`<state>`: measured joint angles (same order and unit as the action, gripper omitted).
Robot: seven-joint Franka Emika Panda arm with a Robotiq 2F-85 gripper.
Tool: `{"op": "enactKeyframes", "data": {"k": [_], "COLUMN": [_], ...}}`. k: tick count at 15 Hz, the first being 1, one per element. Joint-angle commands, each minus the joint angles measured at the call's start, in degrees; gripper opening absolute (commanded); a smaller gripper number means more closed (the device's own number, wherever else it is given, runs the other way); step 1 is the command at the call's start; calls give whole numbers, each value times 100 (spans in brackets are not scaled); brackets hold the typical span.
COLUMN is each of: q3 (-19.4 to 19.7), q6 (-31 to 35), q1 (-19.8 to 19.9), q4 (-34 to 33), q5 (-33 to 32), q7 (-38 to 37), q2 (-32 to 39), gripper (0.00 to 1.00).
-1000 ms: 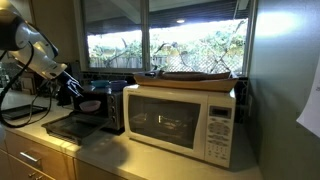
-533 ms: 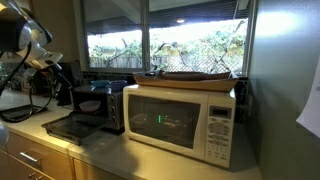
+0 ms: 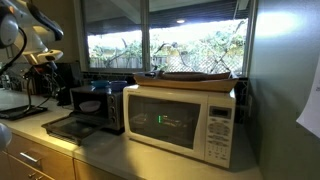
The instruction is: Pull out the rack from the toaster oven and put the purple bowl on the rack.
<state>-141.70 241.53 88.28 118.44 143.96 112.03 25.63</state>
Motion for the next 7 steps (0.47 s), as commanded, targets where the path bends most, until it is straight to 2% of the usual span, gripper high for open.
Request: {"op": "enactKeyframes", "data": {"k": [1, 3, 7], "q3": [-15, -63, -119], "q6": [0, 0, 0], "q1": [88, 245, 301], "q4": [18, 19, 18], "q5": [-23, -23, -23], "q7": [56, 151, 164], "q2": [-23, -90, -166], "gripper": [100, 100, 100]}}
